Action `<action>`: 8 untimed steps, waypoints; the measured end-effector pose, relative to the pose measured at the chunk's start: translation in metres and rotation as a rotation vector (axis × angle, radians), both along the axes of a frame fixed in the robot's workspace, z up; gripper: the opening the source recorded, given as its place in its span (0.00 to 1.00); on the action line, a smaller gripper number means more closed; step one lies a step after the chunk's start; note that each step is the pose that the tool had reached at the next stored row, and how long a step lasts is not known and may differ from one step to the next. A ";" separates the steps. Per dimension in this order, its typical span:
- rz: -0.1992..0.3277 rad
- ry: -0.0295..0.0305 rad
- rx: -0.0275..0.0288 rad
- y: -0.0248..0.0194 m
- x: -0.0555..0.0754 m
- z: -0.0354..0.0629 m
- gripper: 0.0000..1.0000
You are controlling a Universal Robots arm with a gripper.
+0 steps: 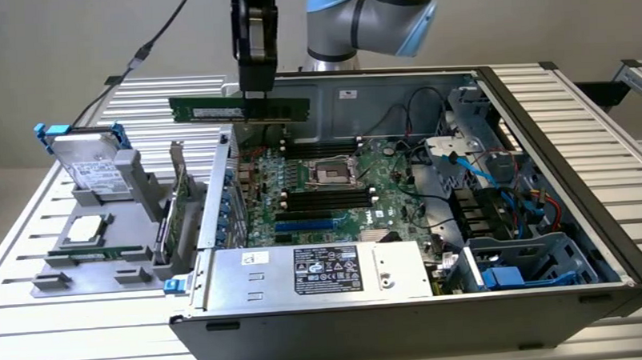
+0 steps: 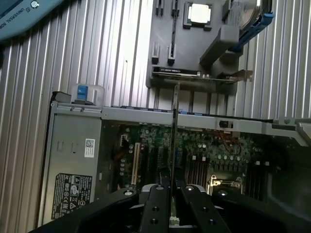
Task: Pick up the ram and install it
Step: 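Pick up the ram and move it above insertion slot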
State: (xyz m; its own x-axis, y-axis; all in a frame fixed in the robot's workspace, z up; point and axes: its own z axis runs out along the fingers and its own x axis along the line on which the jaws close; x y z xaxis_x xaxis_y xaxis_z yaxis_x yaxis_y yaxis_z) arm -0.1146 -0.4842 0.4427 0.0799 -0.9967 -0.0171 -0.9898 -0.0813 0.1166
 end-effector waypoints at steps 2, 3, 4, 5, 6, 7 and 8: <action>0.000 0.0005 0.0000 0.0019 0.009 -0.0015 0.14; 0.000 0.0007 0.0000 0.0030 0.014 -0.0023 0.14; 0.000 0.0007 0.0000 0.0047 0.018 -0.0032 0.14; 0.000 0.0008 0.0000 0.0065 0.022 -0.0041 0.14; 0.000 0.0008 0.0000 0.0085 0.026 -0.0052 0.14; 0.000 0.0008 0.0000 0.0104 0.030 -0.0063 0.14; 0.000 0.0007 0.0000 0.0125 0.034 -0.0076 0.14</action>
State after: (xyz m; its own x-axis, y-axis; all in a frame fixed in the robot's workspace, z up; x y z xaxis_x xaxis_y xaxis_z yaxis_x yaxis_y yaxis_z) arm -0.0802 -0.4717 0.4351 0.0799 -0.9967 -0.0172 -0.9898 -0.0814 0.1173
